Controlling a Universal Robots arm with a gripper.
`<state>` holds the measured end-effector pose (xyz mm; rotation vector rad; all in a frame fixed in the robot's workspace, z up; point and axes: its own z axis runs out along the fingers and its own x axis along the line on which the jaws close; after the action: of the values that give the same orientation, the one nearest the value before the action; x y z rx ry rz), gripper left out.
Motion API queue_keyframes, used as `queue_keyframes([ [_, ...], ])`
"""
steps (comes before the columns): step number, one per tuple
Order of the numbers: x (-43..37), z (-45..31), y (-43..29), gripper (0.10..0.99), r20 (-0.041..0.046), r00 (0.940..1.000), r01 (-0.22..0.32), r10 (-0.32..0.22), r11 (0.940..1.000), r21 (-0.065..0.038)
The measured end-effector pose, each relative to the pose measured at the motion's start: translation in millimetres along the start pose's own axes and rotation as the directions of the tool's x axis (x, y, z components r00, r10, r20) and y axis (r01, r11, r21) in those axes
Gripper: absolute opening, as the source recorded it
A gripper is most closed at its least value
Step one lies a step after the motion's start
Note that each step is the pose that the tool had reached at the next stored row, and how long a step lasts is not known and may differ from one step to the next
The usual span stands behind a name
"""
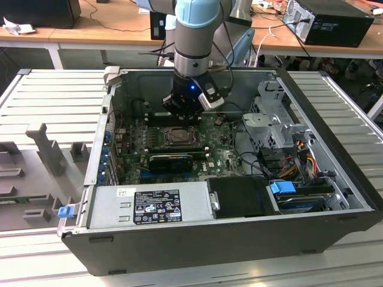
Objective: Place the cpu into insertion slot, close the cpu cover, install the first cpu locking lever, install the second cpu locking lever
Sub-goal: 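Install the first cpu locking lever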
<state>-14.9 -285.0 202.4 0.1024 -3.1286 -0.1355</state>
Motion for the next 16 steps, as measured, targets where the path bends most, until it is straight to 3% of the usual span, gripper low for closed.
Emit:
queue_keyframes([
  [2,0.1,-3.6,0.3,0.106,0.0,1.0,0.0,0.0,1.0,-0.001],
  [4,0.1,-12.5,1.0,0.106,-0.0002,1.0,0.0,0.0,1.0,-0.001],
  [16,0.7,-14.1,-8.8,0.106,-0.0002,1.0,0.0,0.0,1.0,-0.001],
])
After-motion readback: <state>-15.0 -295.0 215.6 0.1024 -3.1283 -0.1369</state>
